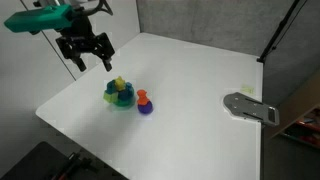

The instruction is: Pick up the green toy from the green bowl and put it on the table

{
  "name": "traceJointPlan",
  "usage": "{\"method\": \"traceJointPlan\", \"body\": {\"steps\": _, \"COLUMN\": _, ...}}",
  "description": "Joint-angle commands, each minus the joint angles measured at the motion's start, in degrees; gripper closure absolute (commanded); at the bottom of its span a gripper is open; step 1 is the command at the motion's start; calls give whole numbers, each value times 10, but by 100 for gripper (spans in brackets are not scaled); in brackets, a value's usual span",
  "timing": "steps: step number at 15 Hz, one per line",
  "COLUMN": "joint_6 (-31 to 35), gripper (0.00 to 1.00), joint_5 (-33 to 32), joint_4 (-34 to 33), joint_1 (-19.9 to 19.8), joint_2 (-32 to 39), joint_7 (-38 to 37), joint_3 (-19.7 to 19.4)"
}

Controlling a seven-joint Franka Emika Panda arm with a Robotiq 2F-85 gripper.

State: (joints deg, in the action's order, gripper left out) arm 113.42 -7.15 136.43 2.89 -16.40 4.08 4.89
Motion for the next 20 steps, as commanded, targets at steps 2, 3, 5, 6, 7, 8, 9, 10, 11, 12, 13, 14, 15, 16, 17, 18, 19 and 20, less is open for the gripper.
{"method": "traceJointPlan", "body": {"steps": 2, "joint_6": -1, "gripper": 0, "joint_5": -1, "joint_4": -1, "joint_1": 4, "joint_2": 0, "joint_7": -1, "joint_3": -4}}
{"method": "traceJointPlan", "body": {"steps": 3, "joint_6": -1, "gripper": 0, "joint_5": -1, "joint_4": -1, "joint_1": 4, "joint_2": 0, "joint_7": -1, "joint_3": -4}}
{"method": "traceJointPlan", "body": {"steps": 5, "joint_6": -1, "gripper": 0, "joint_5": -1, "joint_4": -1, "joint_1": 4, "joint_2": 0, "joint_7": -1, "joint_3": -4}}
{"method": "traceJointPlan", "body": {"steps": 6, "joint_6": 4, "gripper": 0, "joint_5": 1, "joint_4": -7, "joint_1": 5, "joint_2": 7, "joint_7": -5, "joint_3": -3}}
{"method": "traceJointPlan", "body": {"steps": 7, "joint_6": 5, "gripper": 0, "joint_5": 4, "joint_4": -11, "joint_1": 7, "joint_2": 12, "joint_7": -5, "joint_3": -2}}
{"method": "traceJointPlan", "body": {"steps": 8, "joint_6": 7, "gripper": 0, "joint_5": 4, "joint_4": -17, "joint_1": 9, "joint_2": 18, "joint_7": -8, "joint_3": 0}}
{"method": "traceJointPlan", "body": {"steps": 9, "joint_6": 11, "gripper": 0, "joint_5": 5, "joint_4": -21, "joint_1": 11, "joint_2": 23, "joint_7": -9, "joint_3": 2}}
{"method": "traceJointPlan", "body": {"steps": 10, "joint_6": 15, "gripper": 0, "joint_5": 5, "joint_4": -27, "joint_1": 14, "joint_2": 30, "joint_7": -13, "joint_3": 5}}
{"method": "traceJointPlan", "body": {"steps": 11, "joint_6": 21, "gripper": 0, "joint_5": 4, "joint_4": -32, "joint_1": 17, "joint_2": 36, "joint_7": -20, "joint_3": 7}}
{"method": "traceJointPlan", "body": {"steps": 12, "joint_6": 29, "gripper": 0, "joint_5": 4, "joint_4": -37, "joint_1": 20, "joint_2": 42, "joint_7": -24, "joint_3": 9}}
{"method": "traceJointPlan", "body": {"steps": 13, "joint_6": 35, "gripper": 0, "joint_5": 3, "joint_4": -42, "joint_1": 22, "joint_2": 50, "joint_7": -33, "joint_3": 11}}
{"method": "traceJointPlan", "body": {"steps": 14, "joint_6": 45, "gripper": 0, "joint_5": 3, "joint_4": -48, "joint_1": 24, "joint_2": 60, "joint_7": -46, "joint_3": 14}}
{"method": "traceJointPlan", "body": {"steps": 15, "joint_6": 56, "gripper": 0, "joint_5": 6, "joint_4": -52, "joint_1": 25, "joint_2": 69, "joint_7": -58, "joint_3": 17}}
{"method": "traceJointPlan", "body": {"steps": 16, "joint_6": 68, "gripper": 0, "joint_5": 3, "joint_4": -55, "joint_1": 26, "joint_2": 78, "joint_7": -74, "joint_3": 20}}
{"method": "traceJointPlan", "body": {"steps": 17, "joint_6": 79, "gripper": 0, "joint_5": 9, "joint_4": -58, "joint_1": 28, "joint_2": 87, "joint_7": -84, "joint_3": 21}}
{"method": "traceJointPlan", "body": {"steps": 18, "joint_6": 93, "gripper": 0, "joint_5": 14, "joint_4": -59, "joint_1": 29, "joint_2": 95, "joint_7": -94, "joint_3": 23}}
{"method": "traceJointPlan", "body": {"steps": 19, "joint_6": 107, "gripper": 0, "joint_5": 21, "joint_4": -59, "joint_1": 31, "joint_2": 104, "joint_7": -104, "joint_3": 23}}
{"method": "traceJointPlan", "body": {"steps": 20, "joint_6": 122, "gripper": 0, "joint_5": 32, "joint_4": -59, "joint_1": 33, "joint_2": 113, "joint_7": -109, "joint_3": 23}}
